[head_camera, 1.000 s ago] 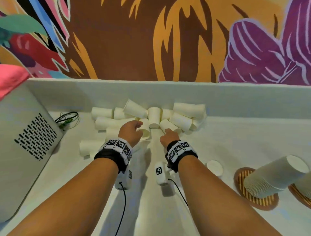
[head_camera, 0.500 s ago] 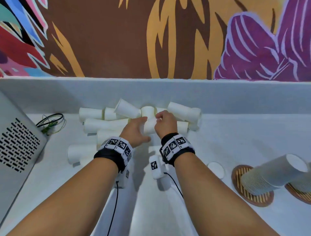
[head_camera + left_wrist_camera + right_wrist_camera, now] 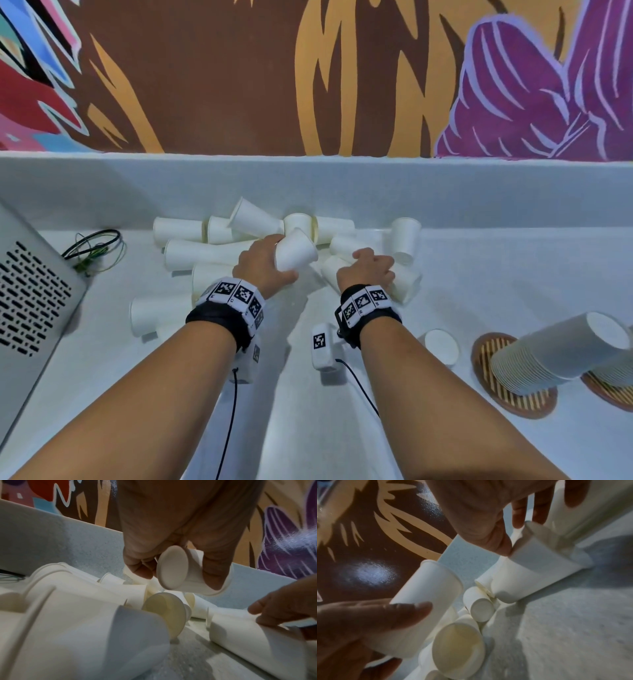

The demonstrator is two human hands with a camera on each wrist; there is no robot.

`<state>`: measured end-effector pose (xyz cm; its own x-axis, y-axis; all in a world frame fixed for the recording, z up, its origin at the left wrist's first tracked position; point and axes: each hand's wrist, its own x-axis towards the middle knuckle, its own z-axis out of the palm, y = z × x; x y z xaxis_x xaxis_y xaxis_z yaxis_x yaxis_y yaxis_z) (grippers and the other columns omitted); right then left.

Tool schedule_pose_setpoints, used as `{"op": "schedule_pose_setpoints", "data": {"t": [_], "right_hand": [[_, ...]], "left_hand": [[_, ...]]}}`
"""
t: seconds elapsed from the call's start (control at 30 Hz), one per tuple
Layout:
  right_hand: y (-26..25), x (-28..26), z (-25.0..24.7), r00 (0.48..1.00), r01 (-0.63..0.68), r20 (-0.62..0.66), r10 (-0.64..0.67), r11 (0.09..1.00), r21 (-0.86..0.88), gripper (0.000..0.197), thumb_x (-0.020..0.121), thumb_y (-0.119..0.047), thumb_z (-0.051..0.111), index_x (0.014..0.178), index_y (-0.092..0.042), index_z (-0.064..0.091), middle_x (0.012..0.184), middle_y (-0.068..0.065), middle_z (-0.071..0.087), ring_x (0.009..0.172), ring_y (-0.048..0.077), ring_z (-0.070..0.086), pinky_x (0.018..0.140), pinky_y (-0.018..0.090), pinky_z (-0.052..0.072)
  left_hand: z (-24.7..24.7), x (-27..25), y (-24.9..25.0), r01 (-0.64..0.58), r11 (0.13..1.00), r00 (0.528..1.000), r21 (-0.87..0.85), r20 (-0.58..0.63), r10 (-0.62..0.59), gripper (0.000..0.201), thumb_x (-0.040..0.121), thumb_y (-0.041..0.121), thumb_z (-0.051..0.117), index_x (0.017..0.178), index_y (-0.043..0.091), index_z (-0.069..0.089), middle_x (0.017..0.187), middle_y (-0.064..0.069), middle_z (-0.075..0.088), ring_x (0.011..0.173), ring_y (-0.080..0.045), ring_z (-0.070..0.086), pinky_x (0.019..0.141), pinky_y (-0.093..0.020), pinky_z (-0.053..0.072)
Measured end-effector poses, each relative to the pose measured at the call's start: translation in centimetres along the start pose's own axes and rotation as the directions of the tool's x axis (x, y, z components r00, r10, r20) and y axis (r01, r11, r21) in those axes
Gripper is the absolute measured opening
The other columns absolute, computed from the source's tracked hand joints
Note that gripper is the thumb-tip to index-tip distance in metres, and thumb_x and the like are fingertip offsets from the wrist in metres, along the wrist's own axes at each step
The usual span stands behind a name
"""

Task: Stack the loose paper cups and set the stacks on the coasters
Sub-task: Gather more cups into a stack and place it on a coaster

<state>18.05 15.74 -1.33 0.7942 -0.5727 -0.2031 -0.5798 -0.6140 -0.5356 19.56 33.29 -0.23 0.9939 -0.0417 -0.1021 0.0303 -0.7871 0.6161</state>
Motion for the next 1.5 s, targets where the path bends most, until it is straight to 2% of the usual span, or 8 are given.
{"op": "schedule_pose_setpoints", "data": {"t": [0.3,0.57,0.77,1.0,1.13,1.27,1.4,1.5], "right_hand": [[1.2,-0.8,1.1,0.988,0.029,0.153,-0.011,0.992,-0.120,0.043,0.089,-0.040,0.045,0.132,-0.036,0.042,0.128,0.009,0.031,0.118,0.033,0.038,0.101,0.042,0.035],[0.1,-2.1,-0.4,0.980,0.150,0.085,-0.181,0.945,0.289,0.051,0.085,0.004,0.045,0.132,-0.015,0.049,0.137,0.011,0.028,0.107,0.029,0.053,0.095,0.026,0.044],[-2.6,-2.2,-3.3,0.934,0.354,-0.134,-0.330,0.815,0.459,0.060,0.081,0.016,0.038,0.132,-0.014,0.050,0.124,0.009,0.050,0.111,0.020,0.054,0.096,0.026,0.043],[-4.1,-3.8,-2.8,0.824,0.522,-0.005,-0.567,0.755,0.396,0.058,0.086,0.013,0.036,0.133,-0.018,0.050,0.125,0.008,0.047,0.112,0.018,0.052,0.089,0.017,0.036],[-3.1,-2.1,-2.2,0.894,0.438,-0.096,-0.439,0.804,0.402,0.041,0.094,-0.001,0.038,0.131,-0.014,0.051,0.131,0.009,0.041,0.110,0.025,0.053,0.094,0.022,0.039],[-1.1,0.8,-1.7,0.985,0.163,0.007,-0.171,0.948,0.272,0.044,0.089,-0.005,0.048,0.132,-0.011,0.052,0.141,0.012,0.035,0.122,0.032,0.048,0.105,0.034,0.038],[0.6,2.2,-1.3,0.984,0.065,0.163,-0.079,0.994,0.089,0.045,0.095,-0.008,0.042,0.139,-0.013,0.044,0.148,0.008,0.030,0.137,0.029,0.028,0.114,0.033,0.024],[0.5,2.8,-0.6,0.979,-0.021,0.205,-0.015,0.985,0.170,0.048,0.093,-0.004,0.040,0.139,-0.016,0.046,0.148,0.009,0.030,0.133,0.029,0.035,0.111,0.029,0.030]], "left_hand": [[0.1,-0.7,-0.1,0.024,0.998,1.000,0.050,-0.012,-0.024,0.078,0.060,0.037,0.079,0.131,0.033,0.047,0.118,0.001,0.058,0.108,-0.029,0.056,0.089,-0.047,0.049],[-0.4,-1.3,0.1,0.106,0.966,0.994,0.236,-0.018,-0.105,0.075,0.065,0.037,0.078,0.132,0.038,0.043,0.117,0.003,0.055,0.111,-0.029,0.050,0.081,-0.040,0.042],[-1.0,-1.9,0.7,0.135,0.948,0.990,0.290,0.002,-0.142,0.072,0.064,0.034,0.080,0.127,0.035,0.045,0.112,0.003,0.057,0.107,-0.030,0.054,0.085,-0.045,0.043],[-0.1,-2.3,1.7,-0.045,0.994,0.998,0.099,0.036,0.041,0.072,0.063,0.028,0.086,0.126,0.027,0.052,0.112,0.003,0.061,0.101,-0.023,0.060,0.088,-0.039,0.050],[-0.4,-2.2,1.4,-0.057,0.997,0.998,0.054,0.021,0.056,0.068,0.067,0.027,0.084,0.126,0.018,0.052,0.114,0.000,0.061,0.101,-0.023,0.059,0.082,-0.034,0.047],[-0.6,-2.3,1.2,-0.058,0.998,0.998,0.006,0.022,0.058,0.065,0.067,0.026,0.084,0.124,0.016,0.054,0.115,-0.003,0.062,0.099,-0.023,0.058,0.079,-0.030,0.043],[-0.6,-2.0,1.2,-0.055,0.998,0.998,-0.003,0.035,0.056,0.063,0.068,0.027,0.084,0.122,0.015,0.054,0.112,-0.004,0.062,0.090,-0.019,0.054,0.076,-0.030,0.041],[-0.4,-1.7,1.1,-0.049,0.999,0.998,0.014,0.047,0.048,0.067,0.068,0.029,0.084,0.125,0.015,0.052,0.114,-0.004,0.062,0.098,-0.023,0.058,0.077,-0.029,0.042]]}}
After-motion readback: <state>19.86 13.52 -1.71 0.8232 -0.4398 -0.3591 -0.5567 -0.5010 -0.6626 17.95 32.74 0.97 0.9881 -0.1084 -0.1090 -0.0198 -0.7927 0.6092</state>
